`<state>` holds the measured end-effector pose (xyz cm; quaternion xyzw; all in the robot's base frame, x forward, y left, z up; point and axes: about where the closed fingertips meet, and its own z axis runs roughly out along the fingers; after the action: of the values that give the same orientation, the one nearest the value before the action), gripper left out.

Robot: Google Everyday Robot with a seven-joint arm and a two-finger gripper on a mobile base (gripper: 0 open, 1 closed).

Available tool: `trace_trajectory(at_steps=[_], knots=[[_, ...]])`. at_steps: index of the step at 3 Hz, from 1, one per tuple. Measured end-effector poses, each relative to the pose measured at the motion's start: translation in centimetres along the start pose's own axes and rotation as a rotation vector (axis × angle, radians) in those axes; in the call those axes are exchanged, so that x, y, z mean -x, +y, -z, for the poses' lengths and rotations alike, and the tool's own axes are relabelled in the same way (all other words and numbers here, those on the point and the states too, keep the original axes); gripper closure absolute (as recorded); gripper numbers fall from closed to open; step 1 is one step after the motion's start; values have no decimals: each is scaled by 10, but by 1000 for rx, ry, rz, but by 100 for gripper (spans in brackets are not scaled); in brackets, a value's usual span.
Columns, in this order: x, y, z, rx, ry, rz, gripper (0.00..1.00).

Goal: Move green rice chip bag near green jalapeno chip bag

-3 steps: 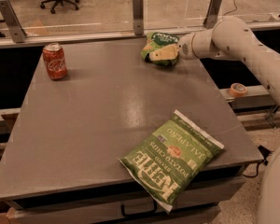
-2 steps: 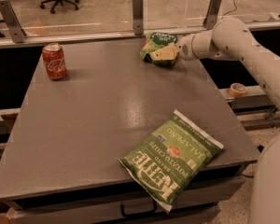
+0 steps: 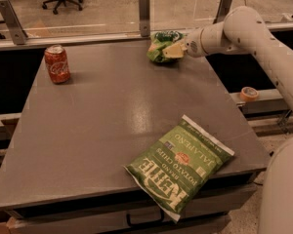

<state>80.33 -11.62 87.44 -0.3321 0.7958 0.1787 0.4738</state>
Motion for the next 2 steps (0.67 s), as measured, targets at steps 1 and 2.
trace_trajectory(at_steps=[1, 2], knots=[[36, 20, 25, 45, -1, 179, 100], [74, 45, 47, 152, 3, 392, 100]])
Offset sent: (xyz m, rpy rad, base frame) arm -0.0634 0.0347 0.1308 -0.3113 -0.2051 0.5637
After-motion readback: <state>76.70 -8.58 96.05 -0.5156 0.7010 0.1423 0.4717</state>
